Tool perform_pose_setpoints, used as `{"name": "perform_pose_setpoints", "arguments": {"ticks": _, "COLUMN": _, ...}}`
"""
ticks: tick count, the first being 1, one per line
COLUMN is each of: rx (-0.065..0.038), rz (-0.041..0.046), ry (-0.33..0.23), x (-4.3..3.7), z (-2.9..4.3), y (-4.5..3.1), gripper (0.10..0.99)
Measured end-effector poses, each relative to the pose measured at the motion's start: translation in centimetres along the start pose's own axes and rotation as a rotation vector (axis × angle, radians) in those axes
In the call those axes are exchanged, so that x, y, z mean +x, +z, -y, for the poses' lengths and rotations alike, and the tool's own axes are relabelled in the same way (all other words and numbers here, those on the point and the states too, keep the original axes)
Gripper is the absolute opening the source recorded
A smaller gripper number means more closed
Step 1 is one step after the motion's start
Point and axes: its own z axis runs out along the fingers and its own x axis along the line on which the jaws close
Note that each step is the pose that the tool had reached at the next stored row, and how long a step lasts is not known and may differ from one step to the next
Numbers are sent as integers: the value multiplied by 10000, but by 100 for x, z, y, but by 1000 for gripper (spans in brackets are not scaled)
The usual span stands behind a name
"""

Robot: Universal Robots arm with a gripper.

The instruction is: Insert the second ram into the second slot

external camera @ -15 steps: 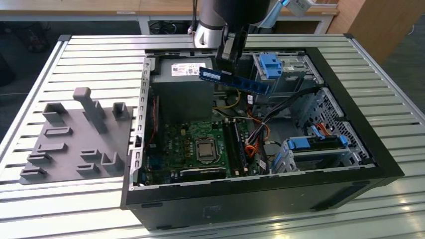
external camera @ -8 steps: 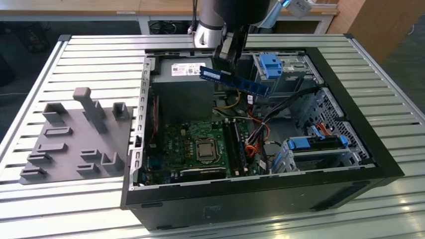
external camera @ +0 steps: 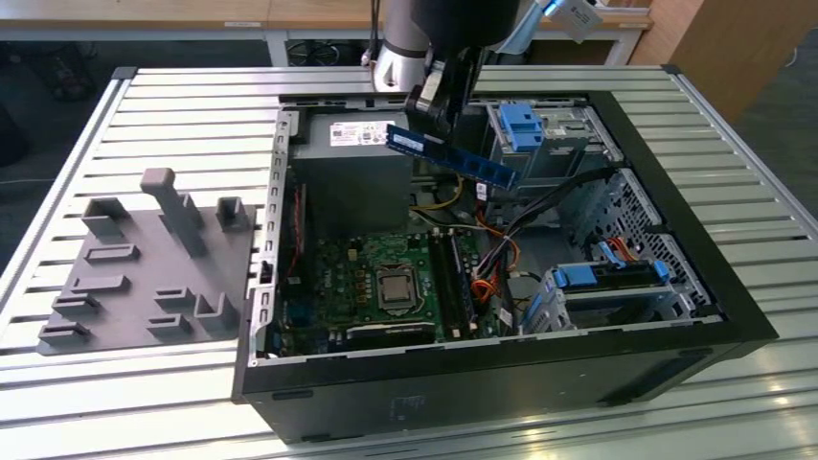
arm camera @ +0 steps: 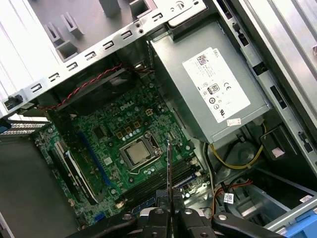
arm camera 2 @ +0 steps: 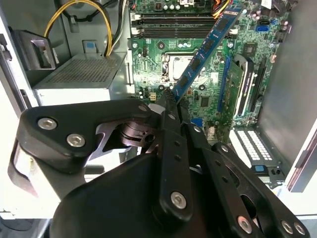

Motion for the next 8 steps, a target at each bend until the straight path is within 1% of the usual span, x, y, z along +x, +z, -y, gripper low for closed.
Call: {"name": "perform_pose_setpoints", "arguments": {"ticks": 8, "rx": -3, "rz": 19, "ry": 519, "x": 0, "z": 0, "y": 1, "gripper": 137}}
